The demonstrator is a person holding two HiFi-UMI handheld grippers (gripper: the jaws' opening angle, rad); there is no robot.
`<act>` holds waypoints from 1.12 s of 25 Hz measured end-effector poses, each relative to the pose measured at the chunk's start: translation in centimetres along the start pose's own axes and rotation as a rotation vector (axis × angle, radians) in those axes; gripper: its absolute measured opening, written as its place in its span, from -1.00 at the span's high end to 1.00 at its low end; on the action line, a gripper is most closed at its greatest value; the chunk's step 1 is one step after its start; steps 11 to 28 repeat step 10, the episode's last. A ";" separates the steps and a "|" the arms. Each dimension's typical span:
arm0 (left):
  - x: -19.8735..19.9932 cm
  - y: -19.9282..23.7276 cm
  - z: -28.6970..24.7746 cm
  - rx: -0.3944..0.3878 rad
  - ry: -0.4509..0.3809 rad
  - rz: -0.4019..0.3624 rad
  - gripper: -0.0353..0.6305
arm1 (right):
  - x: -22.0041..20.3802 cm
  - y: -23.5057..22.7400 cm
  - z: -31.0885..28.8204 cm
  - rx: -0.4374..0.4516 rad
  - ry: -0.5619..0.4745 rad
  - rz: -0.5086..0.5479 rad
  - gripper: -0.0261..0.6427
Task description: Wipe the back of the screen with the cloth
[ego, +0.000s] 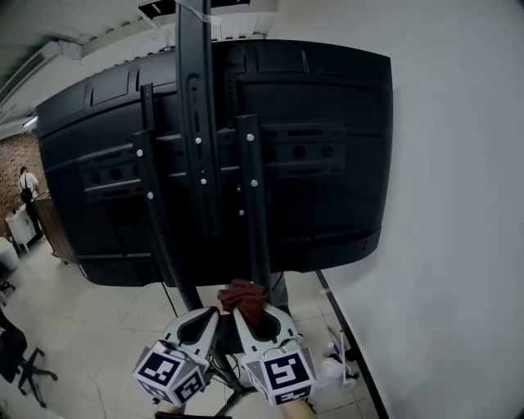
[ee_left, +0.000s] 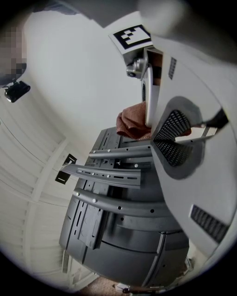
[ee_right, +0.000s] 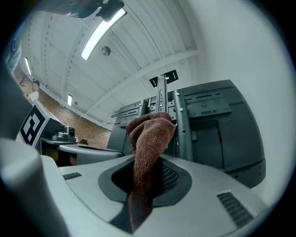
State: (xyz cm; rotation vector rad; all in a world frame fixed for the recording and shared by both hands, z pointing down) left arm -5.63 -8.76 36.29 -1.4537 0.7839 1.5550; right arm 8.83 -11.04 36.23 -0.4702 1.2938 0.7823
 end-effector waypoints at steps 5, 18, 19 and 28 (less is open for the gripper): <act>-0.1 -0.3 -0.2 0.005 0.008 0.003 0.86 | -0.3 -0.5 0.2 -0.004 -0.013 -0.008 0.72; -0.2 -0.4 -0.4 0.007 0.014 0.005 0.86 | -0.1 -0.6 0.3 0.005 0.005 -0.013 0.72; -0.2 -0.4 -0.4 0.007 0.014 0.005 0.86 | -0.1 -0.6 0.3 0.005 0.005 -0.013 0.72; -0.2 -0.4 -0.4 0.007 0.014 0.005 0.86 | -0.1 -0.6 0.3 0.005 0.005 -0.013 0.72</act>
Point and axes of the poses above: the fingertips, and each gripper's own axes: z backward along the fingers, y to its left, x out of its top, the point moved 8 cm from there along z, backward along the fingers, and after that the axes turned 1 degree about x, right-handed, at the moved point
